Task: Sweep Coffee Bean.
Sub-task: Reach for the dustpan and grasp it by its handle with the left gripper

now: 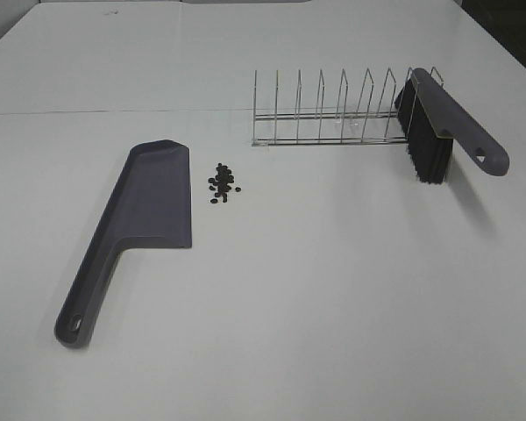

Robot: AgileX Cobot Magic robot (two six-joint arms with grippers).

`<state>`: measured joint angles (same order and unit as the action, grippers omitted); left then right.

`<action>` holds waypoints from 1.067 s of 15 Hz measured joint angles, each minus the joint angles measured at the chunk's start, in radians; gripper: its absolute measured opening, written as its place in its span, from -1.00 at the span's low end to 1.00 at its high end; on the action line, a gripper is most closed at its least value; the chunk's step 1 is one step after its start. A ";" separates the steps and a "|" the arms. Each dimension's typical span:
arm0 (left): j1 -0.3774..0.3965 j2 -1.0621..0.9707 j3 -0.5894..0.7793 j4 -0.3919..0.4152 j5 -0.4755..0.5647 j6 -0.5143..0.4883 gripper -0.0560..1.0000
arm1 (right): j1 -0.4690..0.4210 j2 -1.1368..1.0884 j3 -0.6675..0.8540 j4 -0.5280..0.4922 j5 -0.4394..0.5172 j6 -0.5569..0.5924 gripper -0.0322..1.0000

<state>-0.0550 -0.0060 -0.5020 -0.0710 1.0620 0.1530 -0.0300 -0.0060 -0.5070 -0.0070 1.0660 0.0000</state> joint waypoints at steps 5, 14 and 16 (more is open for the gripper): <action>0.000 0.000 0.000 0.000 0.000 0.000 0.43 | 0.000 0.000 0.000 0.000 0.000 0.000 0.29; 0.000 0.000 0.000 0.000 0.000 0.000 0.43 | 0.000 0.000 0.000 0.000 0.000 0.000 0.29; 0.000 0.000 0.000 0.000 0.000 0.000 0.43 | 0.000 0.000 0.000 0.000 0.000 0.000 0.29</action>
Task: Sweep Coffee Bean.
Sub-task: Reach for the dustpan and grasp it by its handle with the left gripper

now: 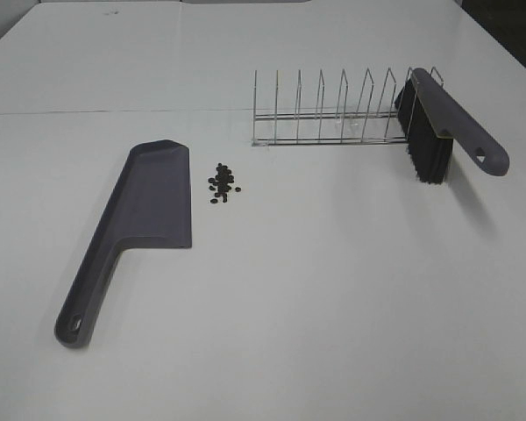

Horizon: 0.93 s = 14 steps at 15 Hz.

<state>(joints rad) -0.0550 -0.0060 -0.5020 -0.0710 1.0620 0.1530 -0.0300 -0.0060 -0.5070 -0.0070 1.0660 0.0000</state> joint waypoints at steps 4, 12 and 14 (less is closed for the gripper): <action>0.000 0.000 0.000 0.000 0.000 0.000 0.43 | 0.000 0.000 0.000 0.000 0.000 0.000 0.29; 0.000 0.000 0.000 0.000 0.000 0.000 0.43 | 0.000 0.000 0.000 0.000 0.000 0.000 0.29; 0.000 0.000 0.000 0.000 0.000 0.000 0.43 | 0.000 0.000 0.000 0.000 0.000 0.000 0.29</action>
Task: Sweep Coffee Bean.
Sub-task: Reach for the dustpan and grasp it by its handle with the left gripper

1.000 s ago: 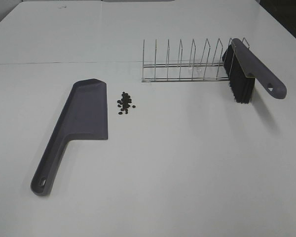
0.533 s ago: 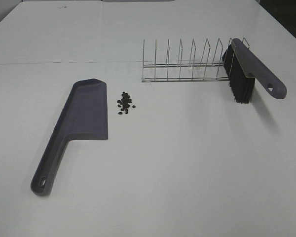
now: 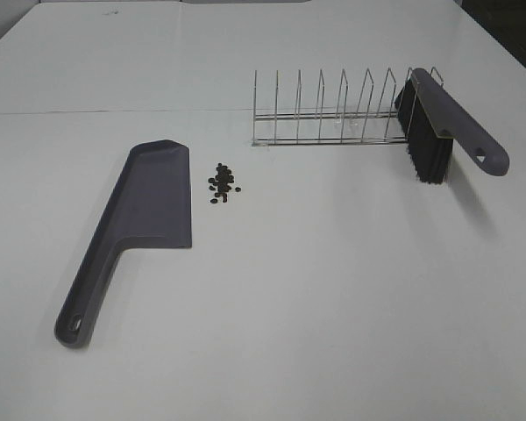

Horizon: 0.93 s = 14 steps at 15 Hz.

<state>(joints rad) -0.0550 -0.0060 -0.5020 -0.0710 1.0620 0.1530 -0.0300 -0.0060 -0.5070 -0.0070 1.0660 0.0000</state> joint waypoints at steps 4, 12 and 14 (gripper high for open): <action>0.000 0.000 0.000 0.000 0.000 0.000 0.43 | 0.000 0.000 0.000 0.000 0.000 0.000 0.29; 0.000 0.000 0.000 0.000 0.000 0.000 0.43 | 0.000 0.000 0.000 0.000 0.000 0.000 0.29; 0.000 0.000 0.000 0.000 0.000 0.000 0.43 | 0.000 0.000 0.000 0.000 0.000 0.000 0.29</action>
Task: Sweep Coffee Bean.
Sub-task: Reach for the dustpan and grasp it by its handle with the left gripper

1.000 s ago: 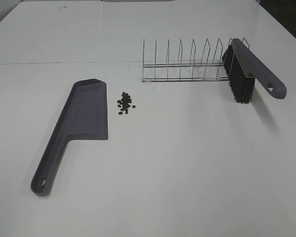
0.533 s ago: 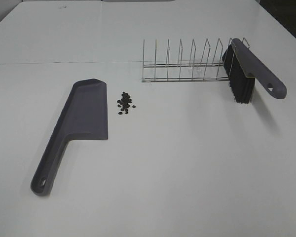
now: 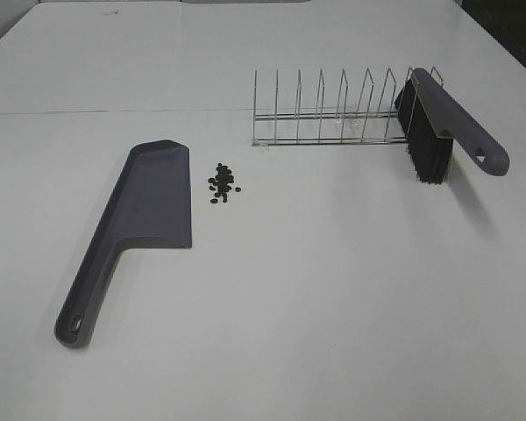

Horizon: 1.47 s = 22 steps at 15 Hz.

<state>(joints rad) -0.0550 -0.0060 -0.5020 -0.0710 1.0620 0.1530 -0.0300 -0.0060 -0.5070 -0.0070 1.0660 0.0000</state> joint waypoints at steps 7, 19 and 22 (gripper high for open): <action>0.000 0.000 0.000 0.000 0.000 0.000 0.43 | 0.000 0.000 0.000 0.000 0.000 0.000 0.29; 0.000 0.105 -0.018 0.000 -0.200 -0.026 0.43 | 0.000 0.000 0.000 0.000 0.000 0.000 0.29; 0.000 0.302 -0.034 -0.046 -0.330 -0.046 0.43 | 0.000 0.000 0.000 0.000 0.000 0.000 0.29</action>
<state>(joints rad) -0.0550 0.2960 -0.5360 -0.1170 0.7320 0.1070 -0.0300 -0.0060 -0.5070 -0.0070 1.0660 0.0000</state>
